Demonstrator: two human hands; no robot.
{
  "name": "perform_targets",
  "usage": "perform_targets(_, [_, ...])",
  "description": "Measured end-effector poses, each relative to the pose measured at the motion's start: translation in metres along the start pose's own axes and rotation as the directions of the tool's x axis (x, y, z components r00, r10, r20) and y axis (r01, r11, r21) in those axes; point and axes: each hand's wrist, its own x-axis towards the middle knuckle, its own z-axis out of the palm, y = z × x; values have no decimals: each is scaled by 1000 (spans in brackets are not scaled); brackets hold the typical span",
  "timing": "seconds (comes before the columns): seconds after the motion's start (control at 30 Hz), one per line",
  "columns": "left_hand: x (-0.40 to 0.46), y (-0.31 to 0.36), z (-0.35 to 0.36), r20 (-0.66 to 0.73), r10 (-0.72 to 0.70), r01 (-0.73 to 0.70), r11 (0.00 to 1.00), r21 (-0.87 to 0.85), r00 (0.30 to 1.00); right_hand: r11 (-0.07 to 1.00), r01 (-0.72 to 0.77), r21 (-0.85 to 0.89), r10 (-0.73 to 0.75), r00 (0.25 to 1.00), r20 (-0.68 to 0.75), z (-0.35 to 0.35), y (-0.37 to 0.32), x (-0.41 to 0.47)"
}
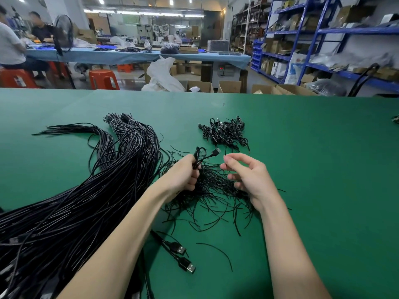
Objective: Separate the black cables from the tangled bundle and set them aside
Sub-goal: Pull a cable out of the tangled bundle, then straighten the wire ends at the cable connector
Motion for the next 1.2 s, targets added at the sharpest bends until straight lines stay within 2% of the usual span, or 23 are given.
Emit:
perform_targets(0.2, [-6, 0, 7, 59, 126, -130, 989, 68, 990, 1000, -7, 14, 6, 992, 124, 18, 0, -1])
perform_targets(0.3, [-12, 2, 12, 45, 198, -203, 960, 194, 979, 997, -71, -25, 74, 984, 161, 23, 3, -2])
perform_targets(0.43, [-18, 5, 17, 66, 331, -327, 846, 421, 941, 982, -175, 65, 161, 972, 172, 21, 4, -3])
perform_targets(0.57, [-20, 5, 18, 89, 448, -398, 665, 632, 890, 991, -115, 62, 105, 985, 140, 19, 2, -2])
perform_targets(0.73, [-24, 10, 20, 102, 453, -393, 614, 684, 886, 995, -85, 55, 79, 992, 103, 20, 3, -2])
perform_targets(0.83, [-26, 12, 20, 86, 447, -380, 626, 681, 890, 991, -105, 89, 95, 990, 104, 22, 4, -2])
perform_targets(1.0, [-24, 10, 20, 11, 431, -362, 744, 562, 902, 984, -98, 145, 89, 994, 71, 27, 8, 0])
perform_targets(1.1, [-19, 11, 19, 3, 343, -320, 873, 368, 939, 985, -79, 155, 67, 994, 81, 27, 11, -1])
perform_targets(1.2, [-20, 14, 16, 53, 260, -265, 946, 187, 964, 966, -115, 230, 77, 983, 168, 20, 12, -2])
